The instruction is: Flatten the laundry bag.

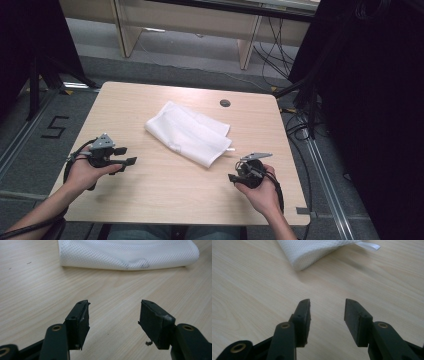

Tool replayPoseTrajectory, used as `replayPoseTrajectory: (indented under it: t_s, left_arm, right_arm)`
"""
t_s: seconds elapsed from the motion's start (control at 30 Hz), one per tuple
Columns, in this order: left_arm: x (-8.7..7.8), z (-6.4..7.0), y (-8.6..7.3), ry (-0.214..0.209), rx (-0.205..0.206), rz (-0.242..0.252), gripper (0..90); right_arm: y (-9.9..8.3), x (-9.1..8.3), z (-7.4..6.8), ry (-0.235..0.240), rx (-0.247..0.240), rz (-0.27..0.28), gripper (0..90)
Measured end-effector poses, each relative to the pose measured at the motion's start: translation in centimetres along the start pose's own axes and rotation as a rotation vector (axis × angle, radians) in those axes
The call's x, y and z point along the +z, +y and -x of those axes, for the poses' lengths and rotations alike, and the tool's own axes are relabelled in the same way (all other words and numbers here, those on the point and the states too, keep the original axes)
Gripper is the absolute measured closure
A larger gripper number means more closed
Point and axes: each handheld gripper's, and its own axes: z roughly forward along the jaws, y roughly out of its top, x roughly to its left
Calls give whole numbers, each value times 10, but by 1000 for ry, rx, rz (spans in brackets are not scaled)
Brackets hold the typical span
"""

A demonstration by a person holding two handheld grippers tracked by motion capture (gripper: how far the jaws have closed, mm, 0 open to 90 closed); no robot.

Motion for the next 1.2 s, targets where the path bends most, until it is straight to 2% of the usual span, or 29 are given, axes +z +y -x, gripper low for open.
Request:
replayPoseTrajectory:
  t_s: [0.03, 0.07, 0.13, 0.17, 0.3, 0.33, 0.4, 0.43, 0.47, 0.5, 0.53, 0.6, 0.67, 0.73, 0.77, 0.8, 0.83, 0.9, 0.93, 1.0, 1.03, 1.07, 1.1, 1.13, 1.2]
  left_arm:
    - [0, 0, 1, -3, 4, -9, 403]
    - [1, 0, 0, -1, 1, 1, 404]
    - [1, 0, 1, -4, 7, -11, 407]
    - [2, 1, 1, -6, -3, -4, 411]
    - [3, 3, 0, -23, -2, -2, 431]
    - [3, 4, 0, -29, 5, -4, 434]
    - [2, 5, -1, -31, 20, -5, 449]
    - [1, 6, -1, -39, 15, -12, 450]
    - [0, 7, -2, -37, 16, 0, 451]
    - [-1, 8, -1, -34, 8, -4, 454]
    - [-3, 8, -1, -39, 23, 7, 456]
    - [-4, 8, 0, -38, 27, 12, 456]
    - [-3, 7, 1, -34, 23, 13, 457]
    - [-2, 5, 4, -30, 25, 14, 460]
    - [-1, 4, 6, -26, 24, 8, 465]
    - [0, 3, 7, -30, 24, 15, 465]
    - [1, 3, 9, -28, 29, 6, 499]
    - [3, 1, 13, -17, 65, -1, 510]
    - [3, 1, 17, -15, 69, -8, 524]
    - [6, 1, 20, -9, 71, 1, 536]
    - [7, 1, 21, -7, 67, 5, 536]
    - [9, 1, 22, -13, 68, -6, 539]
    - [10, 2, 21, -6, 62, -8, 542]
    - [11, 2, 20, -17, 55, -4, 542]
    - [11, 2, 17, -14, 63, -28, 542]
  right_arm:
    - [0, 0, 0, 0, 0, 0, 569]
    - [0, -2, 1, 0, 0, -23, 569]
    - [0, -1, 2, 2, 5, -21, 568]
    - [0, -1, 3, -1, 8, -21, 568]
    - [0, 1, 6, 6, 9, -28, 568]
    - [1, 3, 6, 16, 23, -1, 568]
    - [6, 1, 5, 27, 35, -2, 578]
    - [7, 1, 5, 23, 35, 8, 585]
    - [9, 3, 6, 14, 14, 32, 591]
    - [11, 1, 6, 17, 12, 10, 593]
    - [14, 1, 4, 24, 38, 17, 593]
    - [17, 0, 4, 20, 34, 5, 593]
    - [23, 3, 2, 17, 40, 32, 594]
    - [27, 5, 2, 15, 36, 28, 612]
    - [32, 6, 3, 9, 18, 7, 713]
    - [32, 6, 3, 9, 18, 7, 713]
    - [37, 8, 4, 4, -31, -18, 824]
    - [39, 10, 3, 6, -24, -10, 850]
    - [46, 13, 3, 6, -46, -19, 894]
    - [49, 15, 1, 8, -33, -10, 900]
    - [53, 16, 1, 6, -42, -17, 900]
    - [56, 19, -1, 14, -38, 0, 900]
    - [60, 20, -2, 14, -55, -17, 900]
    - [65, 23, -6, 19, -39, -7, 900]
    - [70, 27, -8, 21, -52, -9, 895]
